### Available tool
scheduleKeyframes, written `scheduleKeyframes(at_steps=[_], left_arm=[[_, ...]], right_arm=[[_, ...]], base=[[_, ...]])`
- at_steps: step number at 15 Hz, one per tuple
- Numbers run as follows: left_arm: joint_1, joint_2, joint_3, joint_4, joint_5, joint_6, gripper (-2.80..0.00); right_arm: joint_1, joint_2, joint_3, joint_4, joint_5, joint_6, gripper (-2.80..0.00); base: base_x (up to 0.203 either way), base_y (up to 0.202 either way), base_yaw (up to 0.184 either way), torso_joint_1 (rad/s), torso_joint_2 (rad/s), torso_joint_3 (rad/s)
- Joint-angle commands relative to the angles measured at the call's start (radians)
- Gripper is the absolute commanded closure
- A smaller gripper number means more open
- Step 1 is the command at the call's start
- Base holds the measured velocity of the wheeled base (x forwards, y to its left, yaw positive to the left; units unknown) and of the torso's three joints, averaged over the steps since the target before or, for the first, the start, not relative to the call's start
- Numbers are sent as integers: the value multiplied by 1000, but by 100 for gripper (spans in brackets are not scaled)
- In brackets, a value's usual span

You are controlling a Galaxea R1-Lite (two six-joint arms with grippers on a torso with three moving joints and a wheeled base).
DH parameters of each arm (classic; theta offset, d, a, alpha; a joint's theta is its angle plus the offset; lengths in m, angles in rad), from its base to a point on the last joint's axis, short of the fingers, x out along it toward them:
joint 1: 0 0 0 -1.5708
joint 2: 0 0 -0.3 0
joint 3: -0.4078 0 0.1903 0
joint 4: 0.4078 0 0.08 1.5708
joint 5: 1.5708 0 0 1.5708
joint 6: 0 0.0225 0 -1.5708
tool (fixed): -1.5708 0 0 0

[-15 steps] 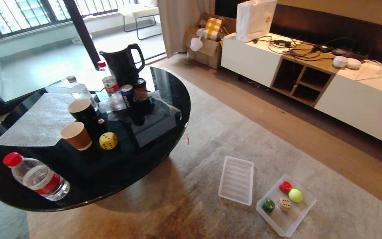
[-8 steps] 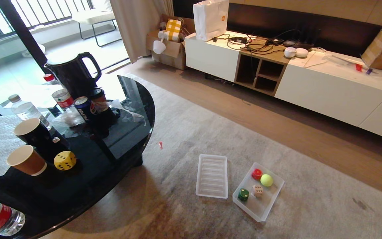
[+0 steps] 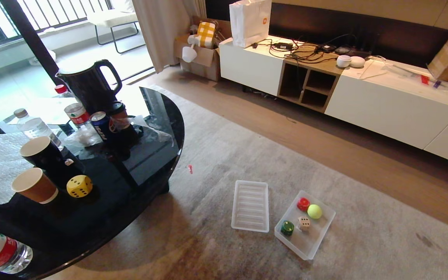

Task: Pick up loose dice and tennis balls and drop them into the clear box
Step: Put the ball in the box

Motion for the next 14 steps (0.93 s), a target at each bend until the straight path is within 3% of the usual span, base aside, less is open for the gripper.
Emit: scheduleKeyframes(at_steps=[1, 14], left_arm=[[0, 0, 0, 0, 0, -1, 0], [0, 0, 2, -1, 0, -1, 0]], right_arm=[[0, 0, 0, 0, 0, -1, 0], [0, 0, 0, 2, 2, -1, 0]], base=[[0, 0, 0, -1, 2, -104], [0, 0, 0, 2, 2, -189]])
